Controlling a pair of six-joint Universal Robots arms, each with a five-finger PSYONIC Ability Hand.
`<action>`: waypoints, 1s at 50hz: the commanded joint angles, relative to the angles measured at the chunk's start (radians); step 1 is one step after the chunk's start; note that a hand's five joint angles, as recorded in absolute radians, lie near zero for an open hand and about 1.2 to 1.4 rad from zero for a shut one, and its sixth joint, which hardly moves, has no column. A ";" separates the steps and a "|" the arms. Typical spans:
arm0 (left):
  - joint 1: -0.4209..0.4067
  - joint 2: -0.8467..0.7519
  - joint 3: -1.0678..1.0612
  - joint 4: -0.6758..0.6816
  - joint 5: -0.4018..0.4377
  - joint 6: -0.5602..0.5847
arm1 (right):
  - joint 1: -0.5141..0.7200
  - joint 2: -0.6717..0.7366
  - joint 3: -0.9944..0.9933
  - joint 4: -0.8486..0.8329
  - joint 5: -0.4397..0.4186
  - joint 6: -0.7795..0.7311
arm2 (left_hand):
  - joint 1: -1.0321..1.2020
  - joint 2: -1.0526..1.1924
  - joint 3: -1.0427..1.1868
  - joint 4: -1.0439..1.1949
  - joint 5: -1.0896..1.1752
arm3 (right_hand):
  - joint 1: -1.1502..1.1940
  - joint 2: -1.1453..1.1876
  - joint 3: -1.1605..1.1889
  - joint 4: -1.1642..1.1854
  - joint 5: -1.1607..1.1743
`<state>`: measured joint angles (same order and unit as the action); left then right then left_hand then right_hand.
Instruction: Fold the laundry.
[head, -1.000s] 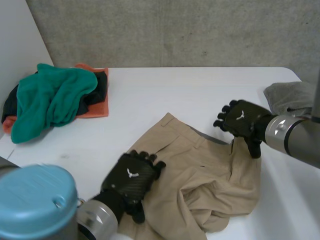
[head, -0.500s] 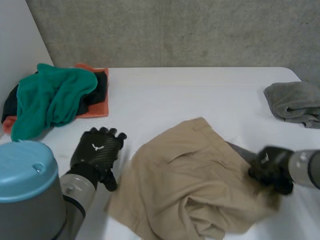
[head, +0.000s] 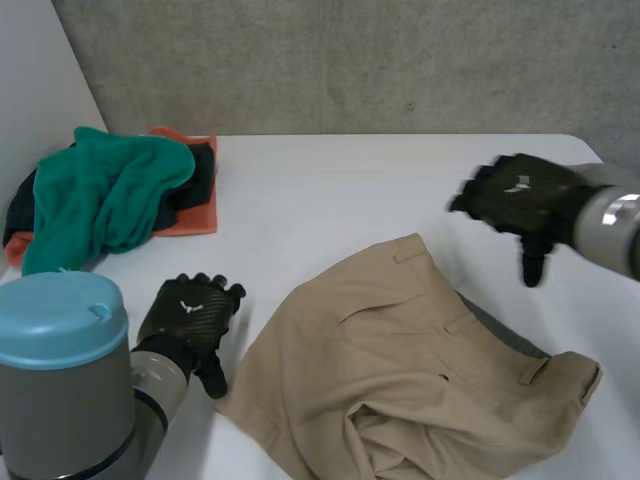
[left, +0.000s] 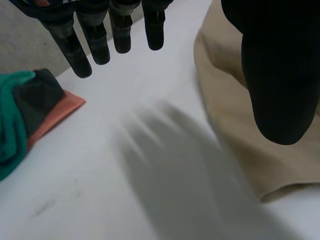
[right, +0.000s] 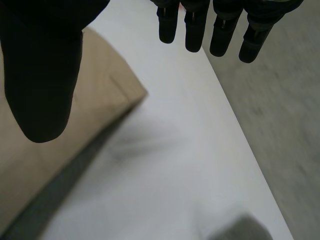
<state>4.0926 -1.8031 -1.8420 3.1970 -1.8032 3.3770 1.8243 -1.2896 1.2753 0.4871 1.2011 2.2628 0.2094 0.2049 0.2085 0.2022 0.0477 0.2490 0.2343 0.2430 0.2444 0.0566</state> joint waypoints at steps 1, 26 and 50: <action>-0.005 -0.058 0.017 0.000 -0.001 -0.047 | 0.173 0.219 -0.129 -0.120 -0.014 0.057 | 0.045 0.050 0.046 0.052 0.032 | -0.003 0.012 0.003 0.002 0.015; -0.020 -0.189 0.138 -0.026 0.041 -0.142 | 0.227 0.301 -0.097 -0.268 -0.017 0.128 | 0.113 0.117 0.114 0.120 0.100 | 1.147 1.162 1.153 1.152 1.165; -0.032 -0.257 0.245 -0.039 0.042 -0.140 | 0.138 0.078 0.022 -0.246 -0.035 0.198 | 1.187 1.191 1.188 1.194 1.174 | 0.113 0.128 0.119 0.118 0.131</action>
<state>4.0618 -2.0898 -1.6063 3.1577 -1.7613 3.2396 1.9722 -1.2215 1.3017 0.2278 1.1423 2.4617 1.1383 1.1901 1.1854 1.1945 0.9787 0.9190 0.9466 0.9538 0.9771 0.8009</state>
